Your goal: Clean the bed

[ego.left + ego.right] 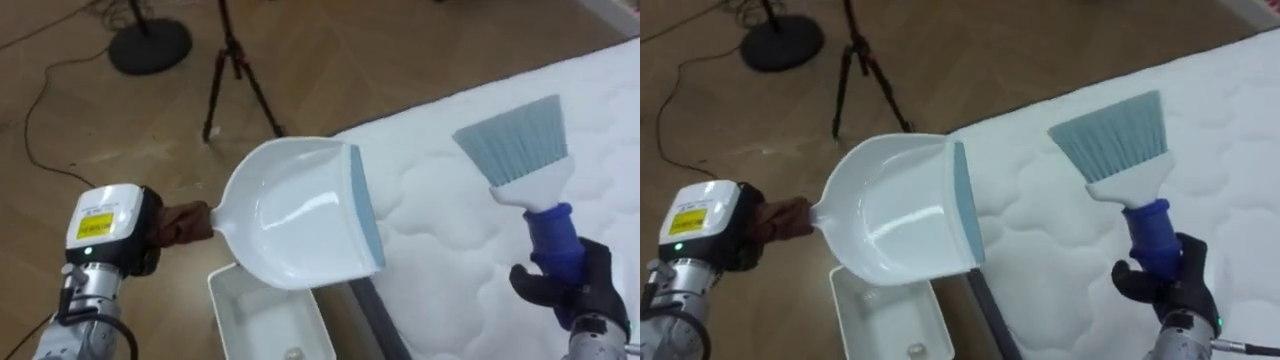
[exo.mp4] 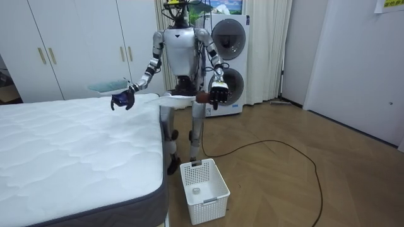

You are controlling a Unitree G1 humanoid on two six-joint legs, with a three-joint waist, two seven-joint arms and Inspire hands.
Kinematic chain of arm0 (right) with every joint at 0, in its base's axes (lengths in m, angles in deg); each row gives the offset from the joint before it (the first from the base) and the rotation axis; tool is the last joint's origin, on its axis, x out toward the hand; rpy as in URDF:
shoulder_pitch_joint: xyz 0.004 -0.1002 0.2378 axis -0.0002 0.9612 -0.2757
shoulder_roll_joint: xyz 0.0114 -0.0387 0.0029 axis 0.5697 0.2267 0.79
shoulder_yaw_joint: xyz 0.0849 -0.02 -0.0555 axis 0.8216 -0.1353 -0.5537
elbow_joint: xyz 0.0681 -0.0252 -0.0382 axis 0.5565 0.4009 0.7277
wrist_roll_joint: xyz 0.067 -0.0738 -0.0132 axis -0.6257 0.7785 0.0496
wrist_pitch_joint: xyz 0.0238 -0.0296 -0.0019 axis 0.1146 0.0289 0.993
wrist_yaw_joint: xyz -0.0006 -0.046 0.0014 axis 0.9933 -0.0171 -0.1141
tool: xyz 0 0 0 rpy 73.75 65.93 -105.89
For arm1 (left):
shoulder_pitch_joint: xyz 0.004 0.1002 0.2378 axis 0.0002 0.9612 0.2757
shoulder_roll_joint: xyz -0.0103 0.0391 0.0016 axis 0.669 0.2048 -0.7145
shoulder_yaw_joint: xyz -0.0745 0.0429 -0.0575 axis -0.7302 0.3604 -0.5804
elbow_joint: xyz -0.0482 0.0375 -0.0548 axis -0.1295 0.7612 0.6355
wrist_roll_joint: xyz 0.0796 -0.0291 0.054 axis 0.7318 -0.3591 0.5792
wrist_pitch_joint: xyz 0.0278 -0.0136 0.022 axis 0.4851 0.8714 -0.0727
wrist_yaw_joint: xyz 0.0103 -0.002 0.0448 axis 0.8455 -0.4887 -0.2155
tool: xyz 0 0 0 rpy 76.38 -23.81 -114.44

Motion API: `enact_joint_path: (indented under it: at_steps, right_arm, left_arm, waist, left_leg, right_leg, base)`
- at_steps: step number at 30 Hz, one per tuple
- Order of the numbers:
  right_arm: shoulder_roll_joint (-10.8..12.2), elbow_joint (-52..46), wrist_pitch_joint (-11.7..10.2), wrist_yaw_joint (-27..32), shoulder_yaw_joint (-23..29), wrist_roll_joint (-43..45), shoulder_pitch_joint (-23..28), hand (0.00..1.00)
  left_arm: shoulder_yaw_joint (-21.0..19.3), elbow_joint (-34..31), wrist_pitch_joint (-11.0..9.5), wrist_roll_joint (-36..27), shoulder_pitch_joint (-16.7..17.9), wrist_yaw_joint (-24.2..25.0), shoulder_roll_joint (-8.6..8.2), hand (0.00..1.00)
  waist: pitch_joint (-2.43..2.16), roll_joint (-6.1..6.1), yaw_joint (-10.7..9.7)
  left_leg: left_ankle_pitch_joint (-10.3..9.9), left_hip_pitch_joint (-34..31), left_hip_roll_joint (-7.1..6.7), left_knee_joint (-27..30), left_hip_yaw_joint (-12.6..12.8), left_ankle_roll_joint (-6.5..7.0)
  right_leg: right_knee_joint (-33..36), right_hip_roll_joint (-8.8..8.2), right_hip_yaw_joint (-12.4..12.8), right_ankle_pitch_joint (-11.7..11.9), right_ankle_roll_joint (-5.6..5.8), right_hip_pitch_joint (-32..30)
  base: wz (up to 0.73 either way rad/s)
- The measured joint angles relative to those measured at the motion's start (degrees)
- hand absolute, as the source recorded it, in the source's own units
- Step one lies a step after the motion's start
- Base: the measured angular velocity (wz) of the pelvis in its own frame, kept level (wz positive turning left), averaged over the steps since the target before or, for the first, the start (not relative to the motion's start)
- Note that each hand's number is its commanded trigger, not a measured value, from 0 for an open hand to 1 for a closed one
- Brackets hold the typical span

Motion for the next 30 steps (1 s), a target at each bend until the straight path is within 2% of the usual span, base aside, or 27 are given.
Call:
enact_joint_path:
  at_steps: [1,2,3,4,5,6,7,8,10,11,12,15,17,20,22,23,24,25,26,27,28,29,30]
  right_arm:
    - [0.3,-0.34,0.01,-0.01,-0.04,-0.04,0.0,0.0]
    - [0.42,-0.53,0.01,-0.02,-0.06,-0.04,0.01,0.0]
    - [0.37,-0.57,0.01,-0.01,-0.03,-0.04,-0.01,0.0]
    - [0.26,-0.73,0.01,0.02,-0.04,-0.13,-0.19,0.0]
    - [0.27,-0.76,-0.02,0.03,-0.58,-0.32,-0.59,0.0]
    - [0.34,-0.75,-0.06,0.01,-1.64,-1.05,-1.1,0.0]
    - [0.42,-0.76,-0.08,0.01,-2.11,-1.12,-1.39,0.0]
    - [0.44,-0.77,-0.16,-0.01,-2.62,-1.04,-1.43,0.0]
    - [0.97,-0.76,-0.14,-0.3,-2.75,-1.58,-0.92,0.0]
    - [1.72,-0.78,-0.14,-0.89,-2.71,-2.23,-0.93,0.0]
    - [1.97,-0.78,-0.14,-1.25,-2.71,-2.29,-0.92,0.0]
    - [2.24,-0.78,-0.15,-3.19,-2.58,-2.31,-0.72,0.0]
    - [2.27,-0.8,-0.15,-3.73,-2.54,-2.31,-0.13,0.0]
    - [2.29,-0.8,-0.16,-4.14,-1.93,-2.27,0.21,0.0]
    - [2.3,-0.8,-0.16,-5.33,-0.95,-1.98,0.15,0.0]
    - [2.29,-0.81,-0.16,-6.3,-0.54,-1.88,-0.15,0.0]
    - [2.25,-0.94,-0.16,-6.65,-0.52,-1.82,-0.28,0.0]
    - [2.11,-1.76,-0.16,-7.18,-0.45,-1.54,-0.17,0.0]
    - [1.85,-3.15,-0.14,-7.8,-0.39,-1.19,0.38,0.0]
    - [1.66,-3.97,-0.14,-8.09,-0.42,-1.16,0.81,0.0]
    - [1.62,-5.96,-0.08,-8.15,-0.42,-0.97,1.76,0.0]
    - [1.86,-7.13,-0.09,-8.19,-0.5,-0.87,2.13,0.0]
    - [1.96,-7.26,-0.09,-8.23,-0.48,-0.83,2.14,0.0]
  left_arm:
    - [-0.06,-0.64,-0.04,-0.64,-0.01,0.0,-0.02,1.0]
    - [-0.07,-1.42,-0.18,-1.44,0.0,0.0,-0.14,1.0]
    - [-0.07,-1.89,-0.23,-1.55,0.08,0.0,-0.3,1.0]
    - [-0.09,-3.29,-0.22,-1.62,0.29,0.0,-0.61,1.0]
    - [-0.21,-4.68,-0.17,-1.71,0.47,0.0,-0.65,1.0]
    - [-0.31,-5.52,-0.07,-2.61,0.41,-0.02,-0.76,1.0]
    - [-0.46,-5.6,-0.06,-2.75,0.35,-0.02,-0.94,1.0]
    - [-0.64,-5.57,-0.05,-2.76,0.34,0.0,-1.72,1.0]
    - [-0.56,-5.55,-0.03,-2.86,0.68,0.05,-2.35,1.0]
    - [-0.56,-5.55,0.14,-3.45,0.8,0.07,-2.34,1.0]
    - [-0.51,-5.55,0.25,-3.55,0.8,0.09,-2.36,1.0]
    - [-0.49,-5.42,0.42,-3.89,0.83,0.09,-2.32,1.0]
    - [-0.43,-5.28,0.41,-4.91,1.09,0.09,-2.36,1.0]
    - [-0.28,-5.27,0.42,-5.95,1.8,0.09,-2.54,1.0]
    - [-0.38,-5.28,0.41,-6.26,2.52,-0.01,-2.81,1.0]
    - [-0.66,-5.27,0.46,-7.38,3.94,-0.24,-3.0,1.0]
    - [-0.81,-5.23,0.63,-7.82,4.85,-0.23,-3.12,1.0]
    - [-1.72,-5.23,0.81,-8.0,6.5,-0.17,-3.92,1.0]
    - [-2.8,-5.25,0.84,-7.89,7.58,-0.01,-4.86,1.0]
    - [-3.18,-5.24,0.82,-7.81,8.01,0.0,-5.13,1.0]
    - [-3.84,-5.29,0.6,-7.87,8.91,-0.01,-5.22,1.0]
    - [-4.29,-5.29,0.62,-8.09,9.7,-0.05,-5.28,1.0]
    - [-4.28,-5.29,0.7,-8.11,9.84,-0.05,-5.37,1.0]
  waist:
    - [-0.01,0.01,0.01]
    - [-0.03,0.03,-0.03]
    - [-0.11,-0.01,0.07]
    - [-0.21,-0.02,1.42]
    - [-0.07,-0.4,2.86]
    - [-0.1,-0.78,3.21]
    - [-0.04,-0.91,2.98]
    - [-0.06,-0.93,2.32]
    - [-0.12,-0.86,0.6]
    - [-0.14,-1.02,-0.16]
    - [-0.14,-1.03,-0.56]
    - [-0.14,-0.65,-3.42]
    - [-0.16,-0.6,-3.83]
    - [-0.21,0.04,-5.28]
    - [-0.23,0.32,-4.64]
    - [-0.2,0.42,-2.61]
    - [-0.17,0.46,-1.49]
    - [-0.22,0.85,-0.12]
    - [-0.2,0.87,0.02]
    - [-0.19,0.88,0.09]
    - [-0.21,0.9,0.16]
    - [-0.22,0.92,-0.08]
    - [-0.22,0.79,-0.71]
  left_leg:
    - [-0.31,0.74,0.78,-0.45,3.98,0.02]
    - [-0.37,1.97,1.02,-1.59,7.61,0.0]
    - [-0.36,2.65,1.03,-2.33,9.55,-0.02]
    - [-0.27,3.85,1.01,-3.71,13.52,-0.15]
    - [-0.32,4.63,1.04,-4.41,17.4,-0.37]
    - [-0.42,4.86,1.19,-4.27,19.8,-0.51]
    - [-0.41,4.77,1.19,-4.19,20.39,-0.51]
    - [-0.42,4.66,1.22,-3.93,20.99,-0.51]
    - [-0.54,4.74,1.82,-4.05,21.69,-0.71]
    - [-0.59,4.75,2.5,-4.02,22.62,-0.82]
    - [-0.62,4.73,2.84,-3.93,23.03,-0.87]
    - [-0.6,4.9,3.7,-3.75,24.49,-0.96]
    - [-0.75,5.73,3.89,-3.73,25.67,-1.24]
    - [-0.96,6.96,3.94,-3.1,25.82,-1.61]
    - [-1.09,7.67,3.77,-2.39,24.0,-1.89]
    - [-1.19,7.68,2.77,-0.85,14.27,-2.16]
    - [-1.2,7.66,1.76,-0.28,6.36,-2.61]
    - [-1.59,7.73,-0.01,0.73,-5.83,-3.41]
    - [-1.92,8.3,-1.11,0.76,-12.51,-3.84]
    - [-2.1,8.74,-1.41,0.5,-14.48,-4.0]
    - [-2.7,9.56,-1.38,-0.21,-15.87,-4.27]
    - [-3.24,9.72,-1.05,-1.19,-15.31,-4.38]
    - [-3.29,9.81,-0.9,-1.51,-14.75,-4.38]
  right_leg:
    - [1.79,-0.68,-2.85,-0.22,-0.13,-0.82]
    - [5.86,-2.28,-6.4,-1.97,-0.12,-1.14]
    - [7.89,-3.15,-7.73,-3.14,-0.2,-0.94]
    - [10.64,-4.8,-9.76,-5.08,0.11,0.02]
    - [10.81,-6.4,-11.7,-6.42,0.85,1.5]
    - [8.57,-7.19,-12.84,-6.94,1.36,2.57]
    - [7.18,-7.08,-13.2,-6.98,1.37,2.71]
    - [4.93,-6.85,-13.6,-6.92,0.74,2.96]
    - [3.54,-6.08,-13.48,-6.09,0.47,3.07]
    - [2.35,-5.45,-13.42,-5.27,0.24,3.34]
    - [1.77,-5.09,-13.36,-4.74,0.19,3.49]
    - [-0.24,-3.8,-12.34,-2.95,-0.06,3.73]
    - [0.01,-3.75,-11.89,-2.89,-0.15,3.79]
    - [0.12,-3.38,-10.35,-2.88,-0.21,4.36]
    - [0.27,-2.36,-6.65,-2.9,-0.29,3.99]
    - [0.82,-1.28,-2.24,-2.8,-0.78,3.29]
    - [1.18,-0.57,0.12,-2.79,-1.14,3.06]
    - [1.36,0.85,3.8,-2.42,-1.37,2.7]
    - [1.3,2.21,6.96,-2.08,-1.12,2.41]
    - [1.27,2.91,8.33,-1.93,-0.88,2.24]
    - [1.18,4.5,11.14,-1.34,-0.75,2.02]
    - [1.0,5.71,12.85,-0.28,-0.72,1.67]
    - [1.04,6.32,13.13,0.11,-1.09,1.51]
  base:
    - [-0.9]
    - [-0.88]
    - [-1.04]
    - [-1.48]
    - [-1.75]
    - [-1.37]
    - [-0.8]
    - [-0.41]
    - [-0.34]
    - [-0.37]
    - [-0.4]
    - [-0.26]
    - [-0.33]
    - [-0.25]
    - [-0.84]
    - [-1.31]
    - [-1.88]
    - [-1.73]
    - [-1.59]
    - [-1.34]
    - [-1.27]
    - [-1.1]
    - [-0.87]
